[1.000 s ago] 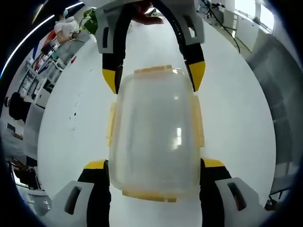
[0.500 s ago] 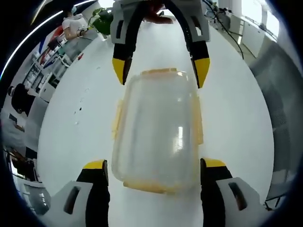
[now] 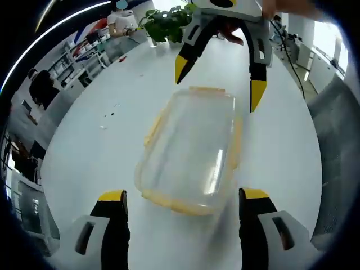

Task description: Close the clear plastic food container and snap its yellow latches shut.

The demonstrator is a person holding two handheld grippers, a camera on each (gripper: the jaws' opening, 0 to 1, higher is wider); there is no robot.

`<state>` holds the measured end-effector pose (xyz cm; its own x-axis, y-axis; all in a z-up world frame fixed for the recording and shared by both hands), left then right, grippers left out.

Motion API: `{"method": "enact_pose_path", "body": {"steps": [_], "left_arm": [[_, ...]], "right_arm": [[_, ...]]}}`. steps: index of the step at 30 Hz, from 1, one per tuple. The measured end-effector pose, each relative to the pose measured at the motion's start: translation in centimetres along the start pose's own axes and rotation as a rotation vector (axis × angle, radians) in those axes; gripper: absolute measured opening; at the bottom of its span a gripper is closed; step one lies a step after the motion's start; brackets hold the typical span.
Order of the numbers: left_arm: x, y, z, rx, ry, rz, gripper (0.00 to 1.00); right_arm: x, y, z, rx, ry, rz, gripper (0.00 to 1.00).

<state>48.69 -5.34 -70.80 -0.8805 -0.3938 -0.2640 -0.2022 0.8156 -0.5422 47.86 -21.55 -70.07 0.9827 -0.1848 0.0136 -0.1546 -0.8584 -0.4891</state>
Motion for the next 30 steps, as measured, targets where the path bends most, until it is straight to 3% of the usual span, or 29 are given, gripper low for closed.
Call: {"method": "enact_pose_path", "body": {"steps": [6, 18, 20, 30], "left_arm": [[0.2, 0.4, -0.6, 0.024, -0.051, -0.021, 0.78], [1.5, 0.4, -2.2, 0.076, -0.083, -0.116, 0.8], [1.9, 0.4, -2.5, 0.094, -0.088, -0.137, 0.8], [3.3, 0.8, -4.6, 0.173, -0.179, -0.186, 0.82]], "right_arm": [[-0.6, 0.8, -0.4, 0.007, 0.035, 0.037, 0.74], [-2.7, 0.6, -1.0, 0.109, 0.11, 0.11, 0.74], [-2.9, 0.4, -1.2, 0.159, 0.129, 0.157, 0.75], [-4.6, 0.7, -2.5, 0.217, 0.197, 0.202, 0.74]]}}
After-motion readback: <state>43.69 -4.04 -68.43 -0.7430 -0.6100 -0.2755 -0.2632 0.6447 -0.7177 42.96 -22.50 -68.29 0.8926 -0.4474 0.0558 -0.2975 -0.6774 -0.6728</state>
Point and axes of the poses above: the point that each gripper's makers call its tool centre point, and the gripper's own axes: z roughly forward along the fingers, x roughly to its right, y roughly out of its underside, the point moved 4 cm from there along -z, roughly backward along the fingers, and after that the axes turned 6 degrees about -y, right-handed, at the moved point
